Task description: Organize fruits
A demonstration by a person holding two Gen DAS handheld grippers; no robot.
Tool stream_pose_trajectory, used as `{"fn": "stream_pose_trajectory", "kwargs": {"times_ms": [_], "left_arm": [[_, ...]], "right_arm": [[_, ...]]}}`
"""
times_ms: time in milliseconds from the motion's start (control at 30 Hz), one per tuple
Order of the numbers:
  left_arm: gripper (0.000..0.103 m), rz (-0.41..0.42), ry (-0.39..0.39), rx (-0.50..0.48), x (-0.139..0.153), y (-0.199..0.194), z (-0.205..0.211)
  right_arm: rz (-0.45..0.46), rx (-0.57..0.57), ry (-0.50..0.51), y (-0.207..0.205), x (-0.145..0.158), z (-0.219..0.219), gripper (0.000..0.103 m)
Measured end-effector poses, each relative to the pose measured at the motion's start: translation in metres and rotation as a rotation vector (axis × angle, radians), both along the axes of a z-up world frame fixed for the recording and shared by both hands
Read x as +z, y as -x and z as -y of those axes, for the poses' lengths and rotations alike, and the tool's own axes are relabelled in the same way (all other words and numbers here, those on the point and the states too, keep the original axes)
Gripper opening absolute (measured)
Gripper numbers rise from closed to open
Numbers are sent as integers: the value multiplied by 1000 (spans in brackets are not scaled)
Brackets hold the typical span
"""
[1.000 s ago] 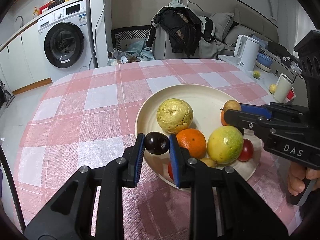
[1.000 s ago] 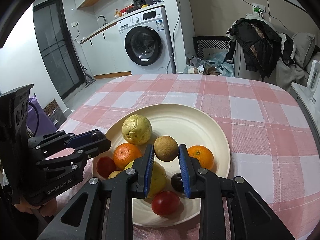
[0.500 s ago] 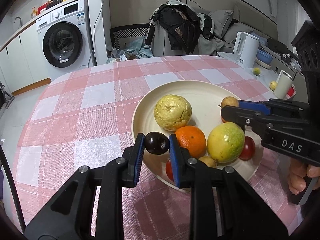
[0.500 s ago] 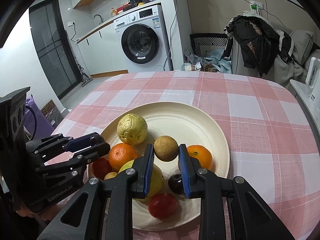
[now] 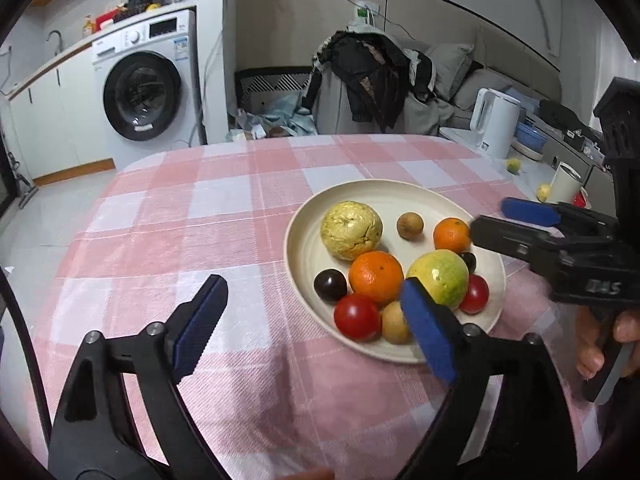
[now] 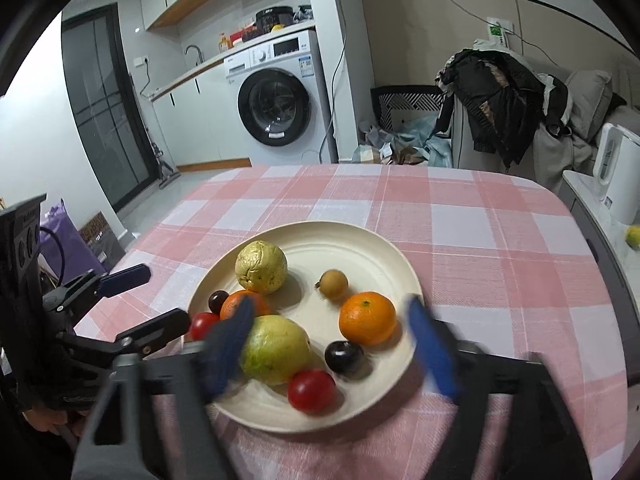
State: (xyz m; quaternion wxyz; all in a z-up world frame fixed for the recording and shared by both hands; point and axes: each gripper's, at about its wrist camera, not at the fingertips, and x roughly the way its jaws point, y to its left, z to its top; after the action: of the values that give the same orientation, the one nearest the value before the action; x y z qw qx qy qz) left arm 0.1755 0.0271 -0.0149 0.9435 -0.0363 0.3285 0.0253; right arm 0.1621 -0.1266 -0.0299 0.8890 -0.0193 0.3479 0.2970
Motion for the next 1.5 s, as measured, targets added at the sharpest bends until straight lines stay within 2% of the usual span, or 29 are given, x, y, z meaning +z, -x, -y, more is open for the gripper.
{"fn": "stream_pose_trajectory", "kwargs": {"times_ms": [67, 167, 400, 767, 1000, 1500], "left_arm": [[89, 27, -1, -13, 4, 12, 1], [102, 61, -10, -27, 10, 29, 6], [102, 109, 11, -38, 19, 62, 13], [102, 189, 4, -12, 19, 98, 15], [102, 196, -13, -8, 15, 99, 20], [102, 197, -1, -34, 14, 93, 20]], "right_arm": [[8, 11, -38, 6, 2, 6, 102], [31, 43, -64, 17, 4, 13, 103], [101, 47, -83, 45, 7, 27, 103], [206, 51, -50, 75, 3, 35, 103], [245, 65, -57, 84, 3, 37, 103], [268, 61, -85, 89, 7, 40, 103]]}}
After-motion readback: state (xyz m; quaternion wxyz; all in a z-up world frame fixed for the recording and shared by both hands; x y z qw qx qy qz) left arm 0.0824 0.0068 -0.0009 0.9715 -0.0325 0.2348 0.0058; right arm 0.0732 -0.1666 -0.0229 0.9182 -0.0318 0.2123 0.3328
